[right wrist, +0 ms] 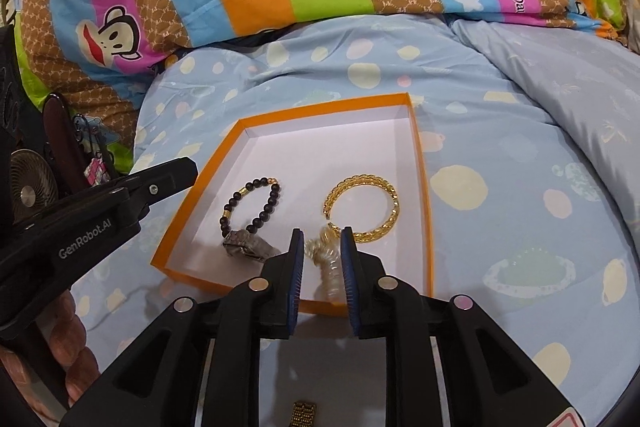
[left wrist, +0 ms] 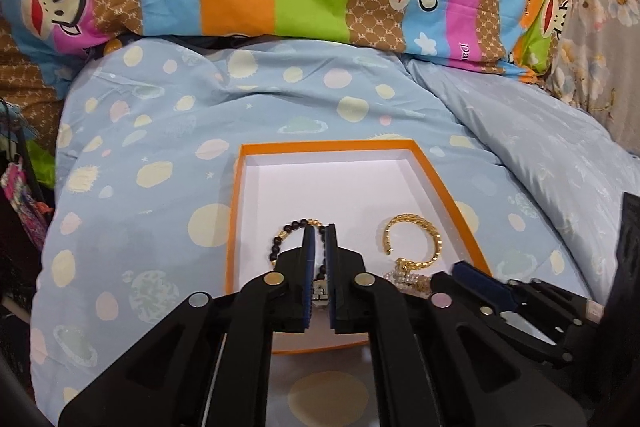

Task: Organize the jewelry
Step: 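Carry the silver watch and pearl bracelet into the orange box and release both, then grasp the gold watch by its band with the right tool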

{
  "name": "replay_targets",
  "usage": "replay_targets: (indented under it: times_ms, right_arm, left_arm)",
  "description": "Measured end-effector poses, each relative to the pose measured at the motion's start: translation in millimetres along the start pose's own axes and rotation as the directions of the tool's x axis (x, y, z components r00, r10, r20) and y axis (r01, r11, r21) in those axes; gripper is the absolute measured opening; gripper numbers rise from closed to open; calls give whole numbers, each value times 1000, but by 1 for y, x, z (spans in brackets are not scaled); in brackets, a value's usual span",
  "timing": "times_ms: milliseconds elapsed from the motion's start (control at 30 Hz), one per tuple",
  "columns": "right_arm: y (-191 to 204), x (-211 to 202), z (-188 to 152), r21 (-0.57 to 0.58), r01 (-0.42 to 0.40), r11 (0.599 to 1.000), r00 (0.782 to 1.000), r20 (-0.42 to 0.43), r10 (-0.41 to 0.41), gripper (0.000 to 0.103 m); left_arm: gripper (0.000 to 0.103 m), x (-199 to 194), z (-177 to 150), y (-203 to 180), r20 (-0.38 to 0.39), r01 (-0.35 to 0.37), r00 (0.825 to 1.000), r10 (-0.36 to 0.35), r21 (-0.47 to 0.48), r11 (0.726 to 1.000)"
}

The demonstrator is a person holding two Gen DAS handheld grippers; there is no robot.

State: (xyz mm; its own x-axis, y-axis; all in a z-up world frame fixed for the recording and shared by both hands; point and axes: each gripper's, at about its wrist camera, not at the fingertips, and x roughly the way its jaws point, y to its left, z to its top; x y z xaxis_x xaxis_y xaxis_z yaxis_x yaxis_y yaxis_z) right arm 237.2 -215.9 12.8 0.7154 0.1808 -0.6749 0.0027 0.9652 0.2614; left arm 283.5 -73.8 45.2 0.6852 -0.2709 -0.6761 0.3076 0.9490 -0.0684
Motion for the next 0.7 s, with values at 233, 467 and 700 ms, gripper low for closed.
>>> replay_targets:
  times_ms: [233,467,700]
  right_arm:
    - [-1,-45,-13,15,6,1000,996,90,-7,41]
    - [1,-91,-55,-12,49,999,994,102,-48,43]
    - [9,-106,-102,-41,56,998,998,24,-55,43]
  left_arm:
    - [42,-28,-9,-3,43,-54,998,54,4,999]
    - [58,-66,-44,4,43,-96,994,97,-18,995]
    - [58,-88,-110,34,-26,-147,989,145,-79,986]
